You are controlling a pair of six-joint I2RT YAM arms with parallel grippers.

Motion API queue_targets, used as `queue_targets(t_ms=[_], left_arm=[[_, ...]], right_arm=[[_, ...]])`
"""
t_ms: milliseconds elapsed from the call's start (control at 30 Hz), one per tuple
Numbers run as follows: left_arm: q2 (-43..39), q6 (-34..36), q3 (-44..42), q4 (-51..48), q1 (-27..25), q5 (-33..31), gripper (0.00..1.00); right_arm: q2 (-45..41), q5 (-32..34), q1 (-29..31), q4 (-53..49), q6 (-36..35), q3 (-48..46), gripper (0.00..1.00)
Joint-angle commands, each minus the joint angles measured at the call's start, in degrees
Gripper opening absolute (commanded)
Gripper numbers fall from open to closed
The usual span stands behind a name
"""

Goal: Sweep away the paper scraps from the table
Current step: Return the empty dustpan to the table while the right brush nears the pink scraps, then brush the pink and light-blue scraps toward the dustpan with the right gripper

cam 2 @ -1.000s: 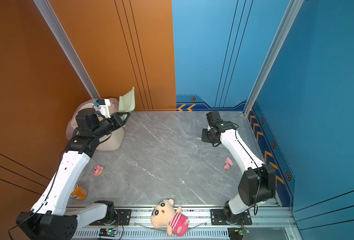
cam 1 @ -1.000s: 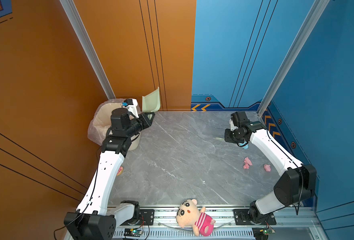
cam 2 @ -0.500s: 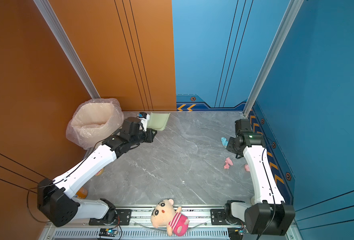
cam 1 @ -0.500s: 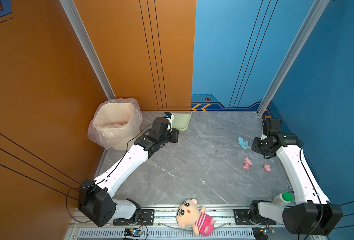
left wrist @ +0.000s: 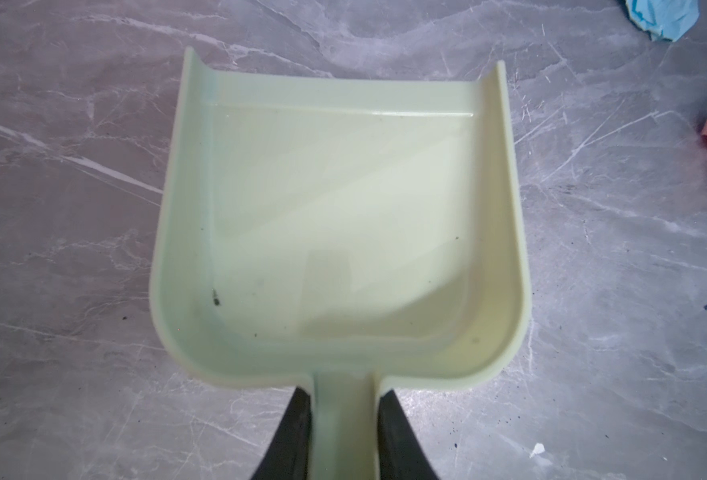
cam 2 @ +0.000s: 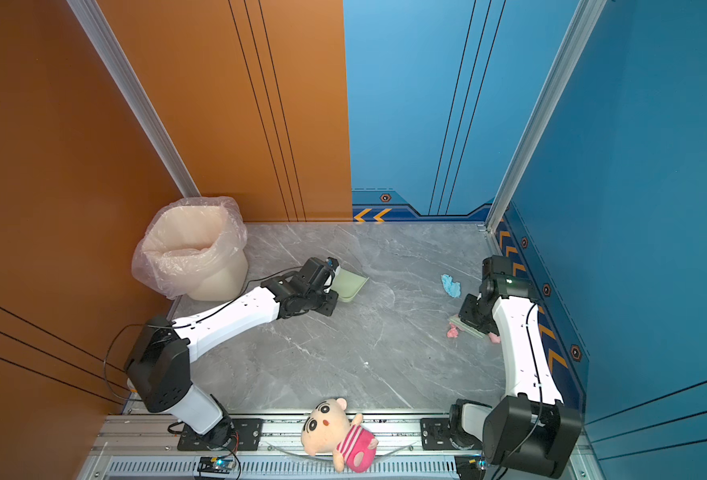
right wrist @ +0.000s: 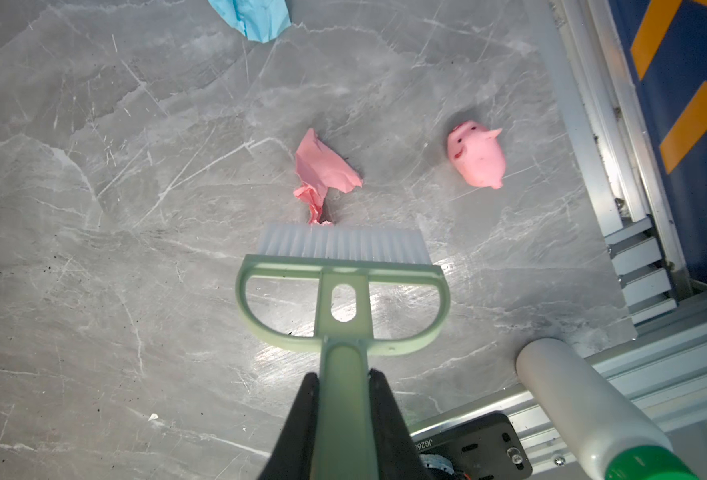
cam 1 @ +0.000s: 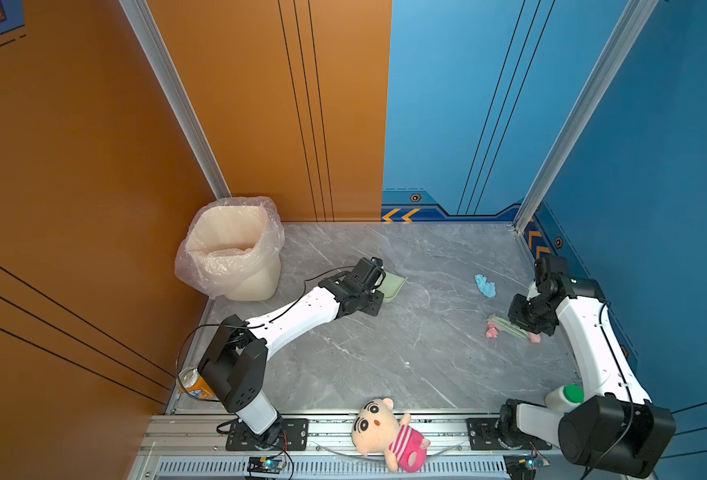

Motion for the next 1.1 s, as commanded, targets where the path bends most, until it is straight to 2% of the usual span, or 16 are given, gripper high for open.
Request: queue_targets(t_ms=[0,167,367,633,833,1067], left_arm=[[1.9,1.1,1.9,-1.3,-1.1,-1.6,0.17],[4.0,1.2,1.9,-1.6,-2.1,-1.5,0.17],[5.6,1.3,1.9,-2.5,-3.7,-2.3,0.16],[7.8,0.8,2.5,-4.2,-6.0,-3.5,0.16],[8.5,0.5,3.2,-4.5,-7.2,-4.7,0.16],[8.5,0.3,3.4,-5.2,-7.7,-5.4,0.16]], right_arm=[[0.1,-1.3,1.1,2.9,3.0,-1.5,0.00],[-0.2,1.6,2.9,10.7,6.2,-4.2,0.00],[1.7,3.3,3.1,12.8,7.4,-4.6,0.00],[5.1,1.7,6.8,14.7,8.5,-6.0,0.00],[7.5,-2.8,9.2,19.7,10.8,-7.1,0.00],[15.0,-6.3,14.3,24.8,12.7,-0.7,0.00]])
